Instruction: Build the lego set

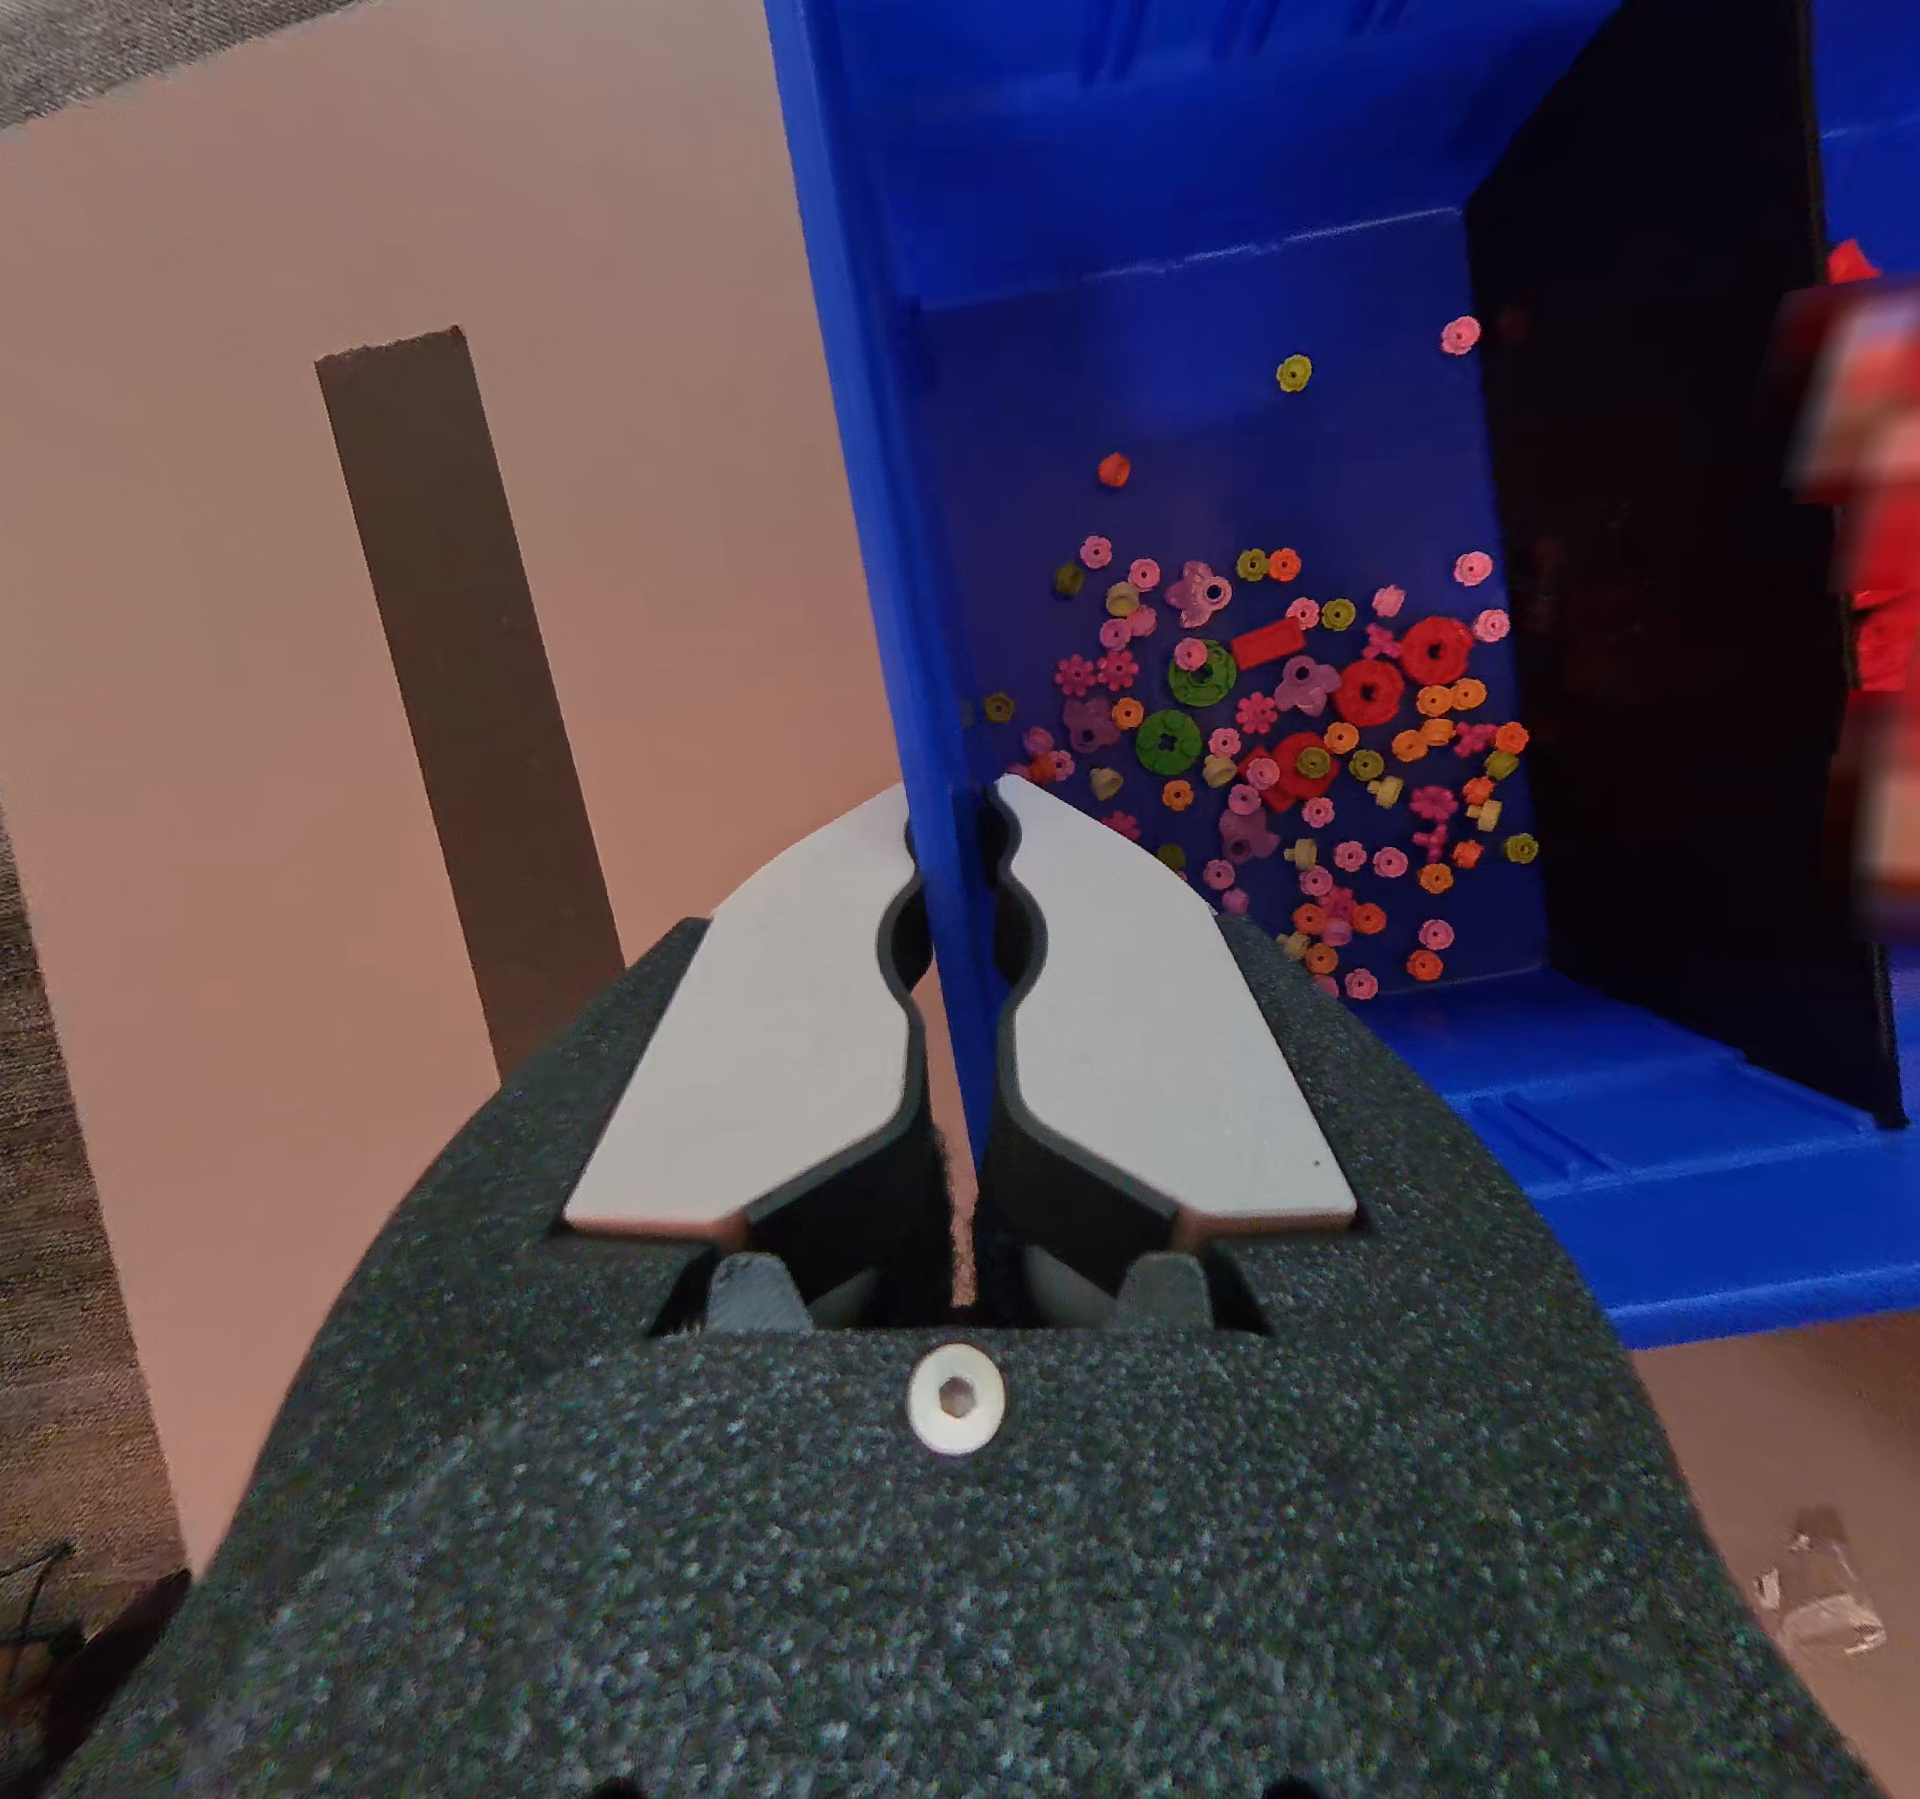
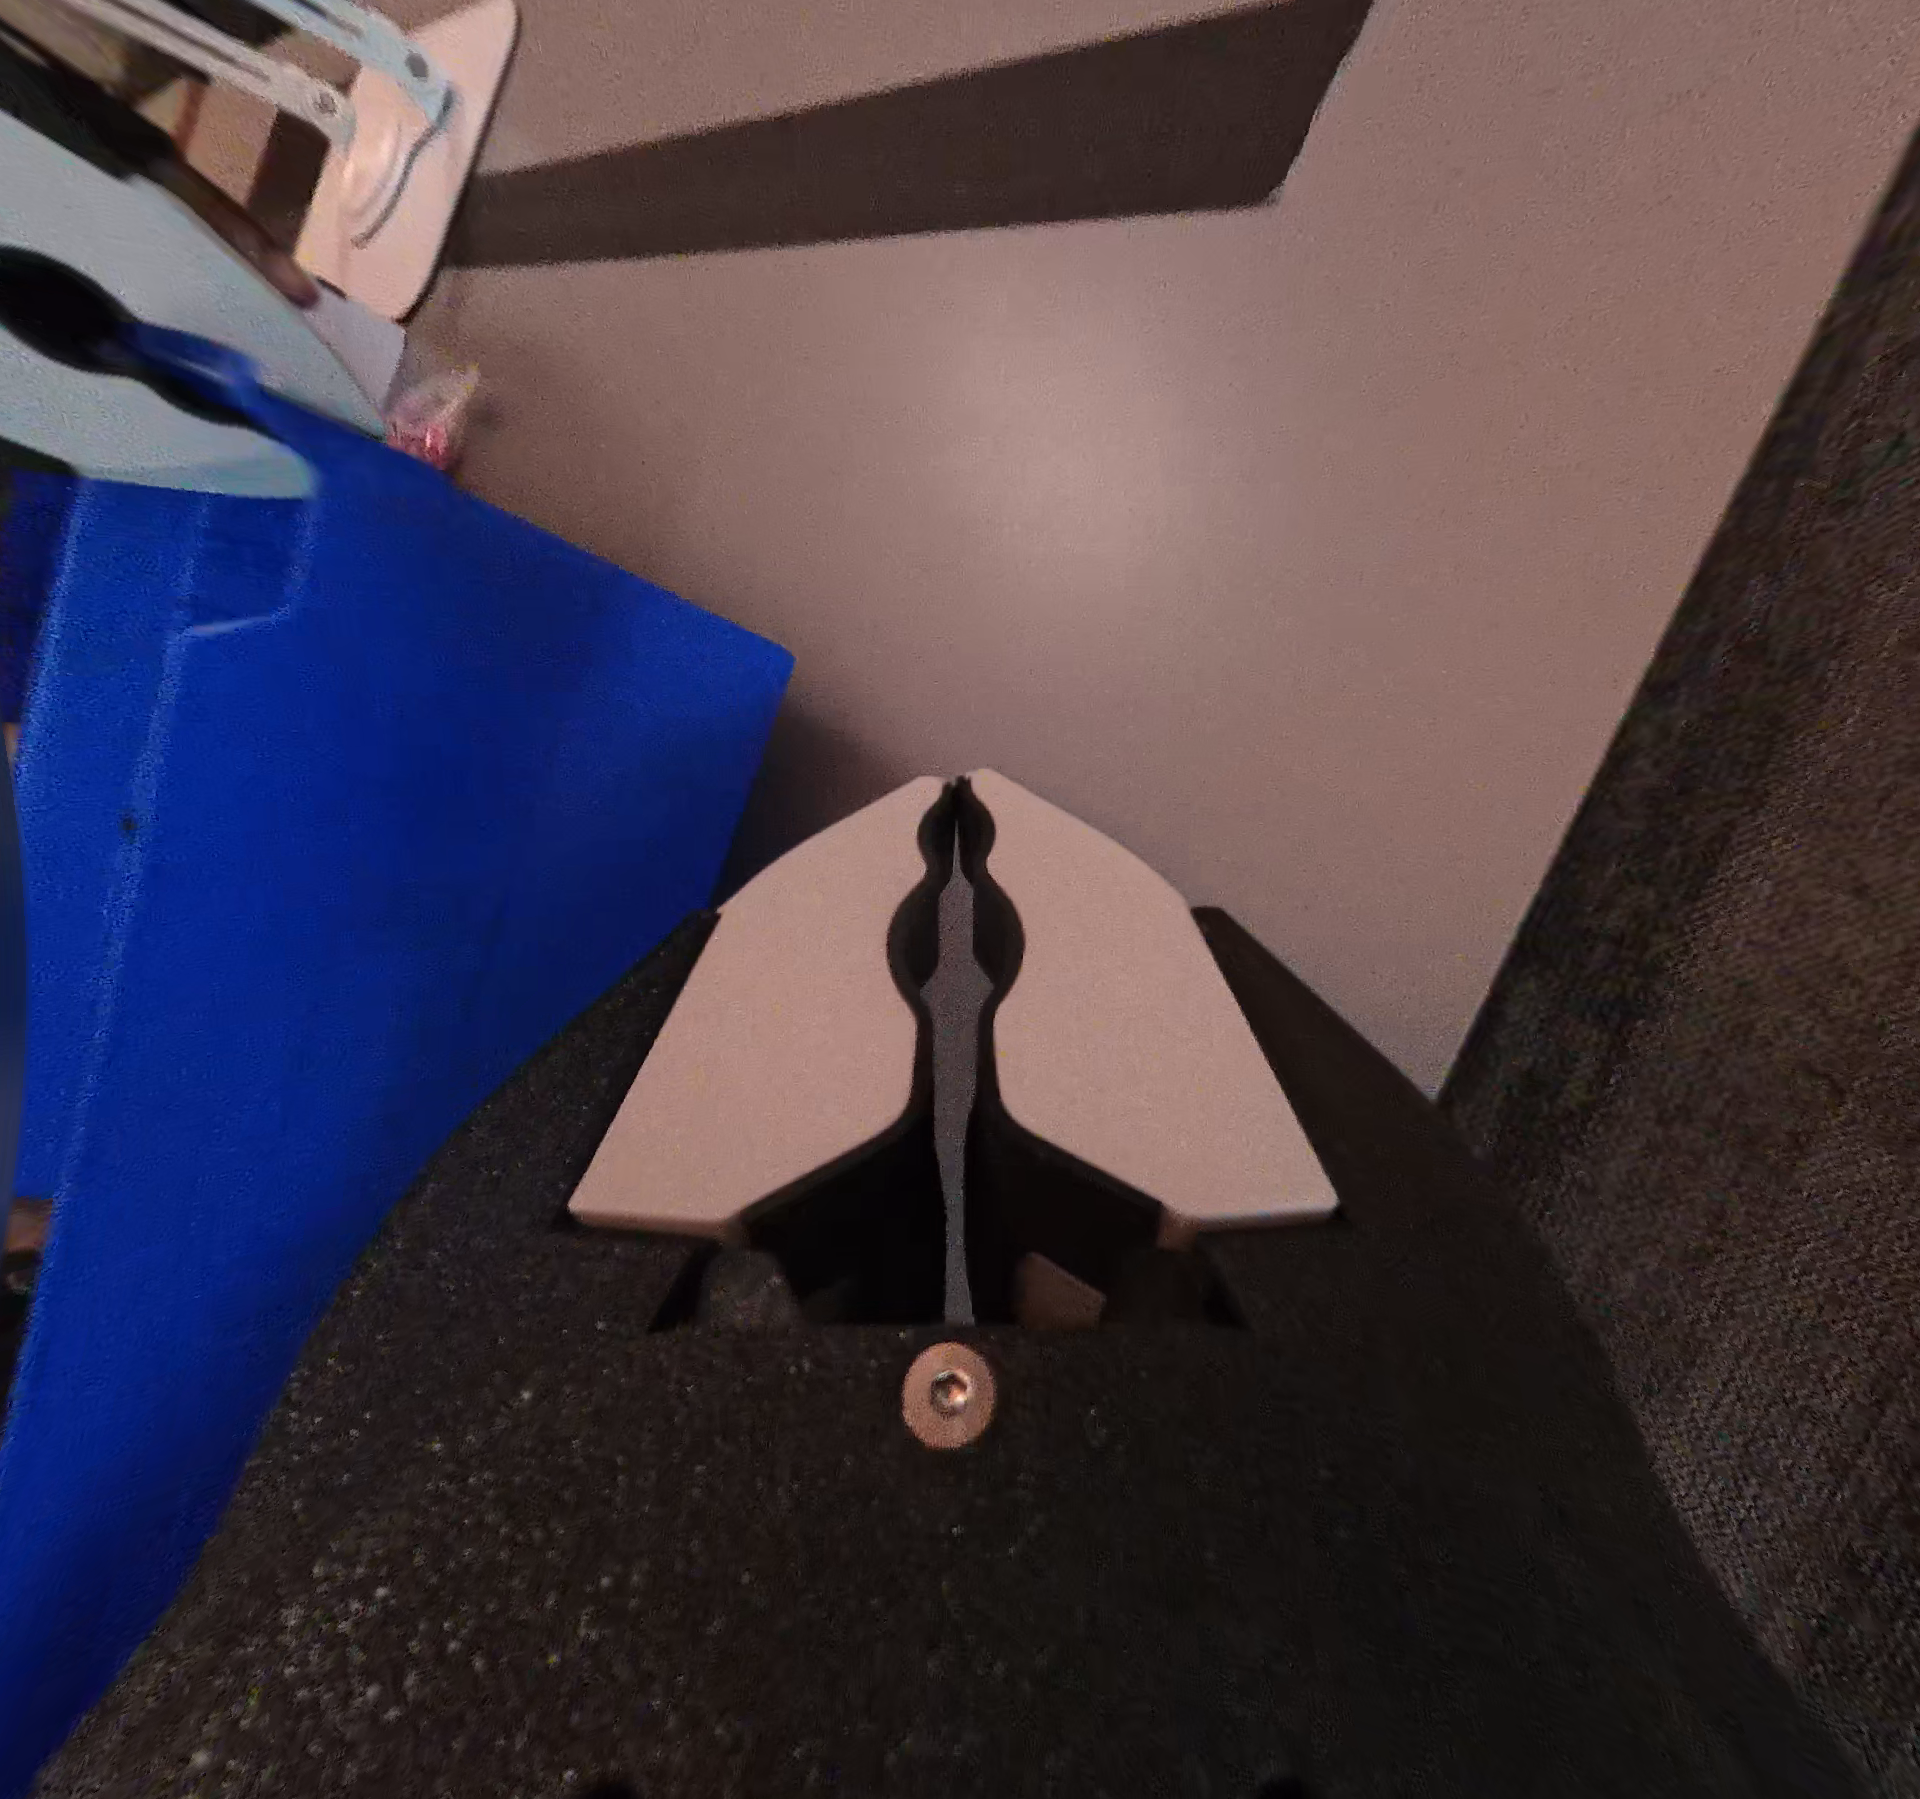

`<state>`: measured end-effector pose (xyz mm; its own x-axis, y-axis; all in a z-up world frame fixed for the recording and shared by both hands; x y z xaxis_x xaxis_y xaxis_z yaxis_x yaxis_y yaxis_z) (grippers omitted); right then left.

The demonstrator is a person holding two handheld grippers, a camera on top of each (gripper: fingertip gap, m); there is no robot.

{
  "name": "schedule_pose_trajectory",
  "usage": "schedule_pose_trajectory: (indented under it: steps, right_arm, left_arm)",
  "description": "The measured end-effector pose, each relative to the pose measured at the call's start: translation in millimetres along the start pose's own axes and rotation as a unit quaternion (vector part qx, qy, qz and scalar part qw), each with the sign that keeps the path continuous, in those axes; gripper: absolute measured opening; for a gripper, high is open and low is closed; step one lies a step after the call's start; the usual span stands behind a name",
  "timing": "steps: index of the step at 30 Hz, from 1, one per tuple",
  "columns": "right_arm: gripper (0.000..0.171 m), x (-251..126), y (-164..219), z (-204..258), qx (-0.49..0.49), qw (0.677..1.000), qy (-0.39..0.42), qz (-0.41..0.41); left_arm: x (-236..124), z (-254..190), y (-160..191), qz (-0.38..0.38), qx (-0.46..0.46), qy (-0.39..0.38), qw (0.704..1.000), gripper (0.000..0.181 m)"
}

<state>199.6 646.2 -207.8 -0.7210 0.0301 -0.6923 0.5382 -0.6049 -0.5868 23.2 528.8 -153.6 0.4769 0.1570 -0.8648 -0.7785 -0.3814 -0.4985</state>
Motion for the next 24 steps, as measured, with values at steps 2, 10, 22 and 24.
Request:
schedule_pose_trajectory:
  steps: [2,10,22,24]
  right_arm:
    - [0.000,-23,-6,3,-0.001,0.999,0.020,-0.049]
    - [0.029,-110,1,78,-0.118,0.968,0.039,-0.218]
    - [0.147,-148,45,204,-0.232,0.917,0.168,-0.278]
    - [0.147,-151,48,234,-0.238,0.906,0.164,-0.308]
  left_arm:
    - [4,2,2,-0.002,-0.005,0.006,1.000,0.006]
    - [-10,11,-19,-0.113,0.014,-0.034,0.993,0.043]
    - [-167,-93,3,-0.197,0.023,-0.109,0.974,0.145]
    - [-199,-128,16,-0.208,0.036,-0.152,0.966,0.146]
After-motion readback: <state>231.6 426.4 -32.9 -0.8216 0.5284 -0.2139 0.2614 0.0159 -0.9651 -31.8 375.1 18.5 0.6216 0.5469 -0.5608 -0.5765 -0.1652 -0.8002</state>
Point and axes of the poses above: each gripper's, where its closed fingertips meet, x out along the fingers, y out of its underside, z = x × y across the jaws, the point moved 3 cm from there along -x, back along the fingers, and after that the axes turned 10 degrees about y, right-handed, at the moved point
